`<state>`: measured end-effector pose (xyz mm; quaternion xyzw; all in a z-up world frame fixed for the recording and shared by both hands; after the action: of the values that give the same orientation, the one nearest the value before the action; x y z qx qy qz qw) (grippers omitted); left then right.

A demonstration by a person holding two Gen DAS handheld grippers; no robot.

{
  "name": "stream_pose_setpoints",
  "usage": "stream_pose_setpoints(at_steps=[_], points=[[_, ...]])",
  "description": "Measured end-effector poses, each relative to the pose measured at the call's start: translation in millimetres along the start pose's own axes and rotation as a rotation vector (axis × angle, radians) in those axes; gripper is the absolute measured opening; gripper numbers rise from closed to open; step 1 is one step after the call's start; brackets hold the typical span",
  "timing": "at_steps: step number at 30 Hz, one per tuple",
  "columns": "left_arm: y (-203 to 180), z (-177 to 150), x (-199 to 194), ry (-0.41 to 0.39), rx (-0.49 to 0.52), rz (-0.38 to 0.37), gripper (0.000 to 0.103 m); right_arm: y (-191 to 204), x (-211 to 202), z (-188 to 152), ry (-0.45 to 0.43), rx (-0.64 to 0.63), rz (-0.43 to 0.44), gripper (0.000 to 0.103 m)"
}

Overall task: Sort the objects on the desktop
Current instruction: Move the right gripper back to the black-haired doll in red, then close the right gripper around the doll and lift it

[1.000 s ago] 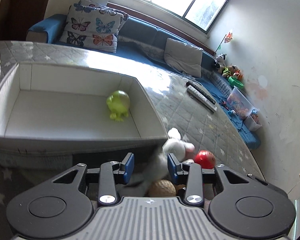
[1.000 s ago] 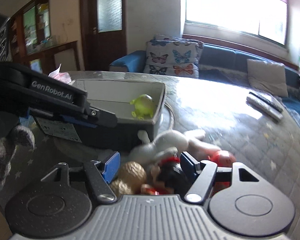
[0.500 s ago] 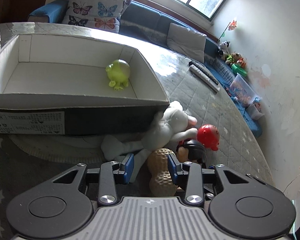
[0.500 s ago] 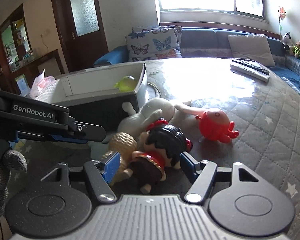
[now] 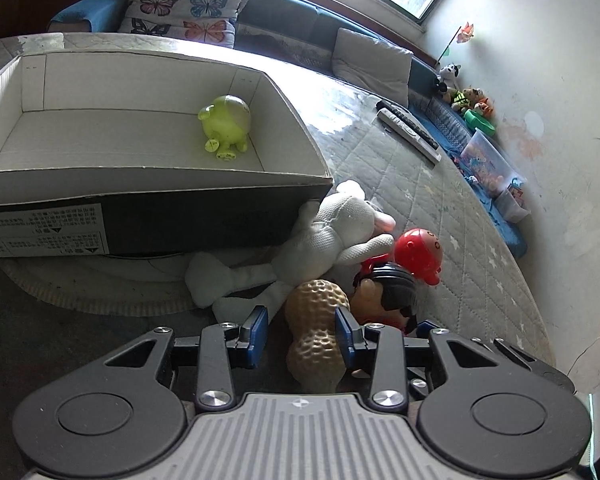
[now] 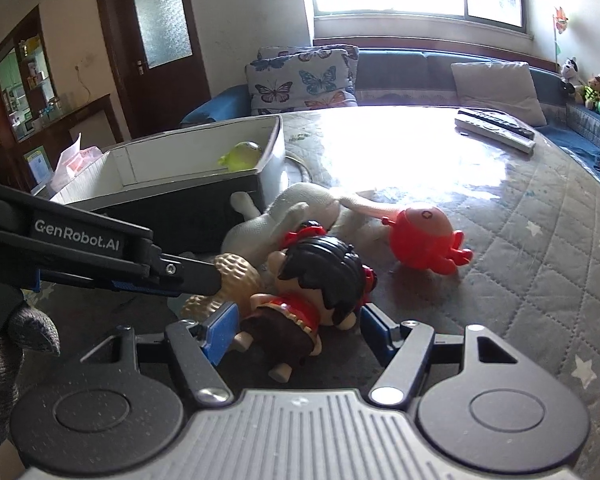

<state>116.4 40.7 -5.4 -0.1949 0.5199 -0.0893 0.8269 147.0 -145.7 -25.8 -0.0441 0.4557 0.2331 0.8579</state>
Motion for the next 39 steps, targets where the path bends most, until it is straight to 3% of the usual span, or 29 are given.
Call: stream_pose_setpoints(at_steps=[11, 21, 26, 30, 39], points=[[-8.3, 5.4, -2.7, -0.012, 0.009, -0.008, 0.039, -12.4, -9.7, -7.6, -0.006, 0.022, -0.049, 0.069], [-35.9, 22.2, 3.4, 0.005, 0.053, -0.068, 0.039, -12.5, -8.0, -6.6, -0.002, 0.026, -0.026, 0.067], [-49.7, 30.1, 16.3, 0.028, 0.065, -0.081, 0.039, -12.0, 0.7, -3.6, 0.012, 0.031, -0.006, 0.059], [-51.3, 32.8, 24.4, 0.04, 0.051, -0.083, 0.039, -15.8, 4.6, -4.9, 0.033, 0.042, 0.032, 0.046], [-53.1, 30.3, 35.5, 0.085, 0.026, -0.138, 0.04, -25.8, -9.0, -18.3, 0.052, 0.027, 0.022, 0.046]])
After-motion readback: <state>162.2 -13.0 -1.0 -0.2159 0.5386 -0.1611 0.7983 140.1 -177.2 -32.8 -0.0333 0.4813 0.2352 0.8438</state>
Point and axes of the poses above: each gripper's, at about its wrist camera, not at the fingertips, and x roughly the way its jaws point, y to its left, z to its top, the point moved 1 cm from there along x, roughly the way its jaws point, and after that the axes turned 13 degrees about y, right-handed, at the moved point
